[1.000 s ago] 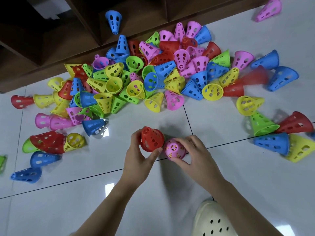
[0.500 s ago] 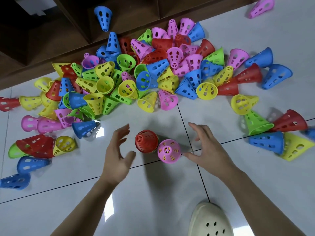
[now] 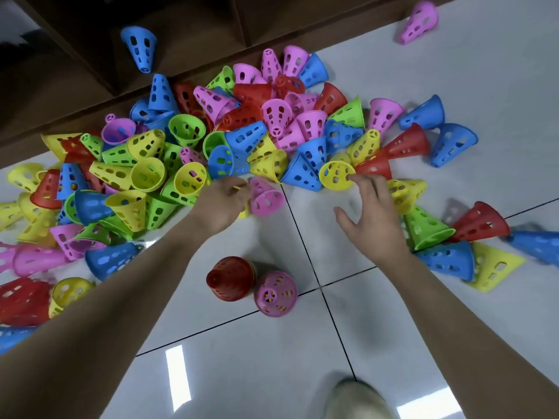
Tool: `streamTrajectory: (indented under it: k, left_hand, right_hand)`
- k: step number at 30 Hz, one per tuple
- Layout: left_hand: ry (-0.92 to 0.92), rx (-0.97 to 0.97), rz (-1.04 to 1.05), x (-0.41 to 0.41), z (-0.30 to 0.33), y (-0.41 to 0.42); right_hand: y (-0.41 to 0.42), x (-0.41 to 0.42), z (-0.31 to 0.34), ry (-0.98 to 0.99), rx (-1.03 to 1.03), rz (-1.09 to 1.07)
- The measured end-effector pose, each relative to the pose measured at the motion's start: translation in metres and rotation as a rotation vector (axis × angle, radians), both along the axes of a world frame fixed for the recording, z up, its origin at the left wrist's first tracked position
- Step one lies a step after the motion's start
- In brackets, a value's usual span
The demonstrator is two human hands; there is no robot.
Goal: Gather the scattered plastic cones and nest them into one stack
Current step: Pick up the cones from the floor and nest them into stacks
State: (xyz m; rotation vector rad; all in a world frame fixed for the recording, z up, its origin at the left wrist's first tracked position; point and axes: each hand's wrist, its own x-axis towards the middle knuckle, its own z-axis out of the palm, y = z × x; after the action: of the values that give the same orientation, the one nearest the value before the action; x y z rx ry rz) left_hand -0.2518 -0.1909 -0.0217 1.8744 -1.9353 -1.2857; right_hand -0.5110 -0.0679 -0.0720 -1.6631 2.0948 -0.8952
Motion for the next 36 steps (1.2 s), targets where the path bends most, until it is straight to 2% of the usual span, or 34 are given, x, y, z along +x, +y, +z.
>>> streamTrajectory:
  k: [2,4,7,8,11,14,18,19,23,25,27,29,32,34,36]
  left_hand:
    - [-0.163,-0.044,-0.081,-0.015,-0.002,-0.009]
    - [-0.238,-0.046,-0.122,-0.027,-0.003,-0.015]
    - [-0.369,-0.011,-0.234,-0.037,-0.009,-0.019]
    - [-0.392,0.015,-0.212,-0.039,-0.01,-0.02]
    - [-0.333,0.187,-0.026,-0.043,-0.01,-0.021]
    - [-0.279,0.356,-0.008,-0.035,-0.014,-0.017]
    - [-0.387,0.223,-0.187,-0.017,-0.024,0.002]
    - [-0.393,0.182,-0.199,-0.013,-0.027,0.006]
    - [-0.344,0.091,-0.189,0.005,-0.033,0.017]
    - [-0.265,0.088,-0.196,0.014,-0.027,0.022]
    - [-0.04,0.107,-0.119,0.021,-0.012,0.028]
    - [0.186,0.115,0.039,0.027,0.008,0.035]
    - [0.345,-0.055,0.171,0.035,0.039,0.05]
    - [0.409,-0.137,0.207,0.04,0.057,0.065]
    - [0.41,-0.197,0.219,0.046,0.067,0.084]
  right_hand:
    - [-0.018,-0.006,-0.001,-0.001,-0.028,-0.032]
    - [-0.036,-0.006,-0.002,0.013,-0.007,-0.036]
    - [-0.061,0.001,-0.004,0.051,0.098,-0.051]
    - [-0.068,0.006,-0.003,0.048,0.15,-0.064]
    - [-0.076,0.016,-0.003,0.027,0.211,-0.12]
    - [-0.07,0.02,-0.003,-0.014,0.27,-0.114]
    - [-0.047,0.021,0.0,-0.243,0.38,-0.156]
    - [-0.04,0.022,0.0,-0.208,0.451,-0.146]
    - [-0.016,0.026,0.007,0.175,0.67,-0.113]
    - [-0.009,0.027,0.008,0.193,0.702,-0.099]
    - [-0.001,0.026,0.01,0.018,0.67,-0.087]
    - [0.006,0.027,0.013,-0.319,0.602,-0.123]
    - [0.017,0.034,0.022,-0.695,0.527,-0.161]
    - [0.026,0.041,0.026,-0.76,0.505,-0.157]
    - [0.036,0.05,0.035,-0.693,0.468,-0.116]
